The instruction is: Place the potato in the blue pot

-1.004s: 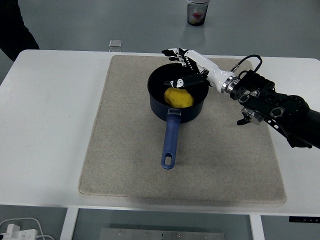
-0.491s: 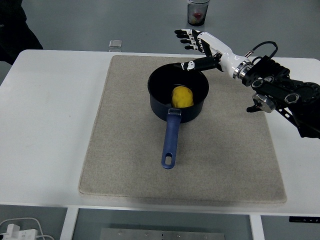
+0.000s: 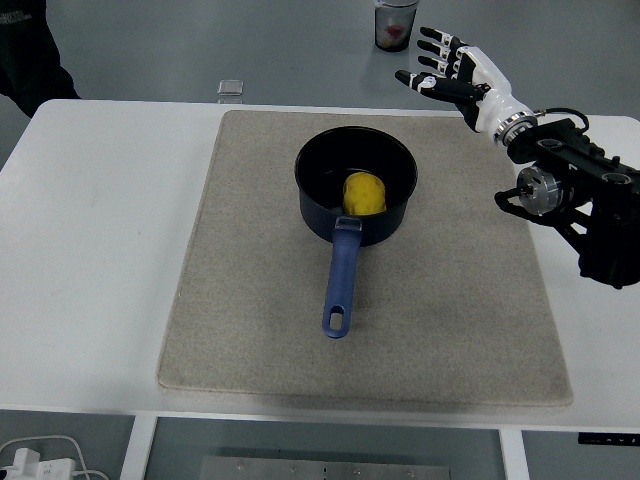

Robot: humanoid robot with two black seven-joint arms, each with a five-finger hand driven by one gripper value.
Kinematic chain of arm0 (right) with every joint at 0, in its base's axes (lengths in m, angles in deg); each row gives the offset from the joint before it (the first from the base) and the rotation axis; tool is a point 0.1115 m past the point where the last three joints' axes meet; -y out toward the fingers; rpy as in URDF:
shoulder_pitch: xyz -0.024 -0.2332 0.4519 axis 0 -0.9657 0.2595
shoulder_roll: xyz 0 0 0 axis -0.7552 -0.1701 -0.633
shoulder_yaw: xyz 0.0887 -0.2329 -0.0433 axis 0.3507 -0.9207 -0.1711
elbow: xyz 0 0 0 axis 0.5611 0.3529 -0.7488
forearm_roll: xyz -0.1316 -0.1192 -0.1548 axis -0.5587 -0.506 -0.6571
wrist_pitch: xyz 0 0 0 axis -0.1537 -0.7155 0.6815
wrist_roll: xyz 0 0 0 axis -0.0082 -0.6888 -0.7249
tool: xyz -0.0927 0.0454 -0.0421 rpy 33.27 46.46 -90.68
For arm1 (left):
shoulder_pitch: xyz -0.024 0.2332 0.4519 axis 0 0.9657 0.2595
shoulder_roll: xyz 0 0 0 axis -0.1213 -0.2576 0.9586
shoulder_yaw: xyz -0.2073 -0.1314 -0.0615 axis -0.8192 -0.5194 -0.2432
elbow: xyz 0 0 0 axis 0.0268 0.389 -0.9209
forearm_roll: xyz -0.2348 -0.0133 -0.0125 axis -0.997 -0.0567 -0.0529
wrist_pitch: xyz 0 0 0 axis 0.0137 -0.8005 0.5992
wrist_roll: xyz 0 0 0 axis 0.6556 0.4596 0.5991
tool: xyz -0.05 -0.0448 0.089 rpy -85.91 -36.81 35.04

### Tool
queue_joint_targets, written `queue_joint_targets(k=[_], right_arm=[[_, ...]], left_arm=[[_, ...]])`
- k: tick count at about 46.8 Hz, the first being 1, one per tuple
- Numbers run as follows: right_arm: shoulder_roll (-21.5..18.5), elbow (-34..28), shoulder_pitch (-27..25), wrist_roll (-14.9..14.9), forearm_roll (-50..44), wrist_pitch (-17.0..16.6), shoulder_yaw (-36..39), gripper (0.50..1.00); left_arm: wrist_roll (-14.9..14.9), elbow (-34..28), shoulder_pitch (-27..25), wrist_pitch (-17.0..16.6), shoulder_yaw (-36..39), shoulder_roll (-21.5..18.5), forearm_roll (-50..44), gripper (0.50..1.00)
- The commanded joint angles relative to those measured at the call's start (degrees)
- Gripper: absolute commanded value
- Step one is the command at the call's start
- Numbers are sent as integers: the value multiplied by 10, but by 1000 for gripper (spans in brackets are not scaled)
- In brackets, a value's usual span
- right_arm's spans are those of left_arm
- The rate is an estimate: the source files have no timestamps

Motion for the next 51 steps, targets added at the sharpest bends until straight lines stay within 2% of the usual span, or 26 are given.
queue_joint_targets(k=[1, 8, 17, 24, 28, 35, 51], right_arm=[[1, -3, -12, -19, 0, 1, 41, 924], [-1, -10, -34, -43, 32, 1, 115, 926], [-1, -10, -51, -68, 79, 2, 162, 928], [-9, -15, -62, -66, 104, 4, 187, 928], [-14, -15, -69, -59, 107, 17, 221, 928], [-23, -15, -83, -27, 106, 21, 247, 930], [-24, -15, -96, -23, 106, 20, 249, 930]], left_arm=[[1, 1, 1, 0, 0, 0, 0, 996], [0, -3, 0, 0, 1, 0, 0, 996], [1, -4, 0, 0, 1, 0, 0, 996], [1, -4, 0, 0, 1, 0, 0, 996], [1, -4, 0, 0, 0, 0, 0, 996], [1, -4, 0, 0, 0, 0, 0, 996], [1, -4, 1, 0, 0, 0, 0, 996]])
